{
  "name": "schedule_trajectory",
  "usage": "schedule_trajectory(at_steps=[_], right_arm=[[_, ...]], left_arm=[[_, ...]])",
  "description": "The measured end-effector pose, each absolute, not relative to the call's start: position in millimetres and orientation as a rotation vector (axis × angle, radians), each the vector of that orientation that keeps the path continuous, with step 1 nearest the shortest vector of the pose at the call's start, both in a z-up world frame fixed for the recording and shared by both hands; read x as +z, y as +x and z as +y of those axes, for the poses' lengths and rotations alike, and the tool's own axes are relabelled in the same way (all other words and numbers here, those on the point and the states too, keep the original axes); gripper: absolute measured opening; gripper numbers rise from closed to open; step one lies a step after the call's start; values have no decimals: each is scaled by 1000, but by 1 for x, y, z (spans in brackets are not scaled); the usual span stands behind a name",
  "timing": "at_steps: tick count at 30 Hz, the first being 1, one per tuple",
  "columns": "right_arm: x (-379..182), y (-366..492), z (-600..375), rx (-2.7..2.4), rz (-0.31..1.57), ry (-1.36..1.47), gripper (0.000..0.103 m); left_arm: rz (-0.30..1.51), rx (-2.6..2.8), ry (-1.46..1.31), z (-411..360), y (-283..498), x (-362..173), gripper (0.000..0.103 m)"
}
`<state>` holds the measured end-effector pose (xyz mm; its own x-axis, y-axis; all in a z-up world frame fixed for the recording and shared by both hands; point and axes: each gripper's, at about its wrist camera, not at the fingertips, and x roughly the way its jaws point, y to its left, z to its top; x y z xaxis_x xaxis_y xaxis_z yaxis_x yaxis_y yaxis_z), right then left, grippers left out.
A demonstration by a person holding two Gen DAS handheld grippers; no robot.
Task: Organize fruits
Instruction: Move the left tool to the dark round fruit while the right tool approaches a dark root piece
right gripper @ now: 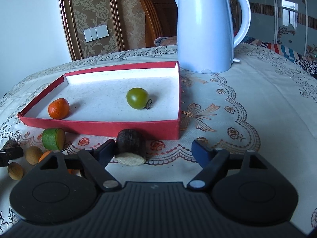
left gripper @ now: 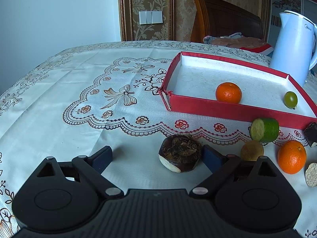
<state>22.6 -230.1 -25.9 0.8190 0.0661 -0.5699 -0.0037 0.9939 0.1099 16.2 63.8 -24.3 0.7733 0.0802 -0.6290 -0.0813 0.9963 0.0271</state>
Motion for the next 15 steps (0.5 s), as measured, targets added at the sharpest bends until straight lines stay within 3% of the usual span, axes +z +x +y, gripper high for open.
schedule_trajectory(at_steps=[6,9,15], right_arm=[[-27,26,-221,42,633,50,79],[-26,25,-220,43,626,47,64],[-26,25,-217,46,627,32,64]], left_arm=[[681,87,-3,64,16,-24,97],[681,88,-2,64,16,-24,97],[681,88,-1,64,16,-24,97]])
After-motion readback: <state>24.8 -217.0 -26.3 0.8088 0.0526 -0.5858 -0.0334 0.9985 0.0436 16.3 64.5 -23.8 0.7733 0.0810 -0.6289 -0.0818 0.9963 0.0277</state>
